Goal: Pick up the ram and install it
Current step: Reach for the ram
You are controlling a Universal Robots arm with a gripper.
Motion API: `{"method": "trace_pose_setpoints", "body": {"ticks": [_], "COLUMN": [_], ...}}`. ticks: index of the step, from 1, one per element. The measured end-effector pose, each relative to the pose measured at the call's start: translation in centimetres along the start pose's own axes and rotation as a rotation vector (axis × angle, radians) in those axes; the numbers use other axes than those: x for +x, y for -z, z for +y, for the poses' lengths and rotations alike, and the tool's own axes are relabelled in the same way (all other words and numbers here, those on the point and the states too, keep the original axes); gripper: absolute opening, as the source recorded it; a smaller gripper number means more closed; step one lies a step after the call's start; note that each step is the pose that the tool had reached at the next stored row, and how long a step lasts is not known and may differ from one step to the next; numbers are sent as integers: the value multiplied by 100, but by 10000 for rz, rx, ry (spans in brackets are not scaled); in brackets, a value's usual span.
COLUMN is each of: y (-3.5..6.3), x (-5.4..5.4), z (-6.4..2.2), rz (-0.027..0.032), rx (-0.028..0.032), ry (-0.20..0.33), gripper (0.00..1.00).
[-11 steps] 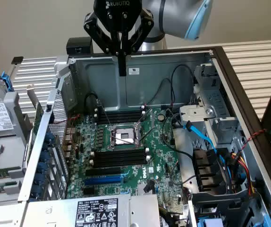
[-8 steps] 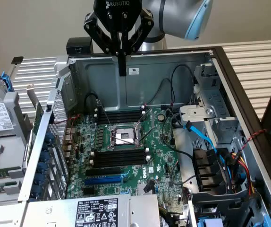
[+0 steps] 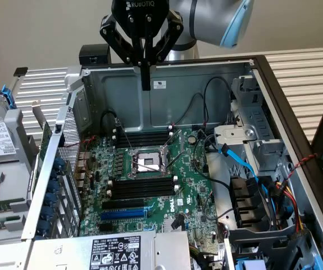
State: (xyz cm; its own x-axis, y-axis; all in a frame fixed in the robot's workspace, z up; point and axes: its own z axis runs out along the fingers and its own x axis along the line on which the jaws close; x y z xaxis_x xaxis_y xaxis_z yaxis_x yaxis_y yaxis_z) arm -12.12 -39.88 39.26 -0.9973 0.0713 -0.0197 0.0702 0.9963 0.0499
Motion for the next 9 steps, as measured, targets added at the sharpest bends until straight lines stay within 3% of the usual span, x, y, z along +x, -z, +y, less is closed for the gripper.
{"method": "trace_pose_setpoints", "body": {"ticks": [5,9], "y": [0,5], "x": [9,158], "z": [-2,-38], "rz": [-2,-2], "rx": [-2,-1], "ry": [-2,-1], "gripper": [10,10]}}
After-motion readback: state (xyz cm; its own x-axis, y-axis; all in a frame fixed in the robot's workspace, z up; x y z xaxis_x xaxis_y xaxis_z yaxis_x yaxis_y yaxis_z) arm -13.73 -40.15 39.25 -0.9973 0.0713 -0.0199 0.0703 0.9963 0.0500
